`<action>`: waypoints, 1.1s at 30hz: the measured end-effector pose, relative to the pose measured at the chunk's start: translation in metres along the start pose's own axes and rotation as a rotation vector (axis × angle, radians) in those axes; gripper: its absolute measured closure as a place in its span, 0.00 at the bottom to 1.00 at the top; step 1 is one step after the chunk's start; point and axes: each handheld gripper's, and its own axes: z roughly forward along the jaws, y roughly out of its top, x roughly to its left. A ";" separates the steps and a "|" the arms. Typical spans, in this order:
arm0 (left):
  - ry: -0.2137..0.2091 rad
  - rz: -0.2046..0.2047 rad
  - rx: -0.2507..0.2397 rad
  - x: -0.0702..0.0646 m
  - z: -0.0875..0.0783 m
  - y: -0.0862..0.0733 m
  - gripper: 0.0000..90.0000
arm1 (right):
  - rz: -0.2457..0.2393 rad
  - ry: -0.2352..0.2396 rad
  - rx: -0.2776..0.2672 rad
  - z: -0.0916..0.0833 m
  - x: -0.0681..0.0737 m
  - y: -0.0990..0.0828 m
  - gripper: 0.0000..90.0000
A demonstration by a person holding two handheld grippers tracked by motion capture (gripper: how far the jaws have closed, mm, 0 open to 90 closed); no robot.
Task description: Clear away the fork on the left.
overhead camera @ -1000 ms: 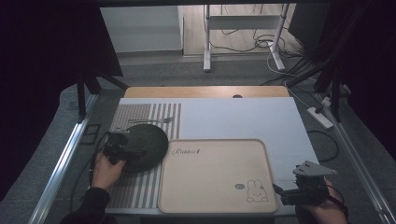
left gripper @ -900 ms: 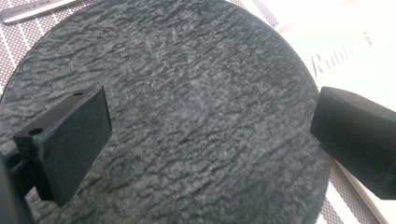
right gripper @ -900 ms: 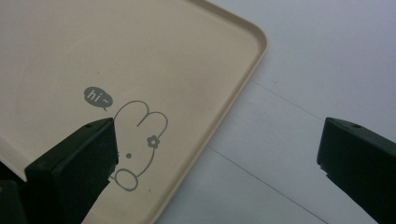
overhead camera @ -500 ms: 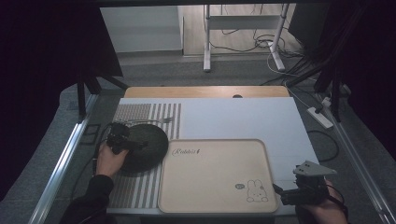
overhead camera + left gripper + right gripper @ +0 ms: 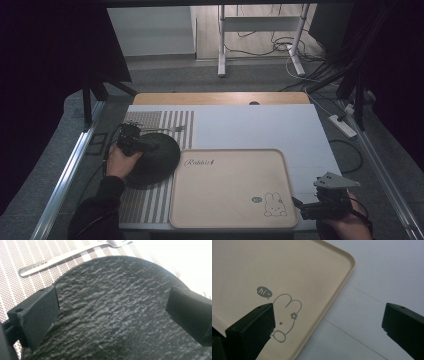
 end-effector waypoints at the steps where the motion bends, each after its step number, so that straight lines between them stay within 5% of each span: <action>1: 0.004 0.004 0.003 0.001 0.001 0.001 0.00 | -0.001 0.001 0.001 0.000 0.000 0.000 0.00; 8: 0.000 0.019 0.012 0.009 0.005 0.011 0.00 | -0.003 0.003 0.003 0.000 0.000 0.000 0.00; 26: 0.015 -0.045 0.004 0.036 0.023 0.040 0.00 | -0.003 0.007 0.007 0.001 0.000 0.000 0.00; 33: 0.068 -0.057 0.030 0.047 0.031 0.048 0.01 | -0.004 0.012 0.007 0.001 0.000 0.000 0.00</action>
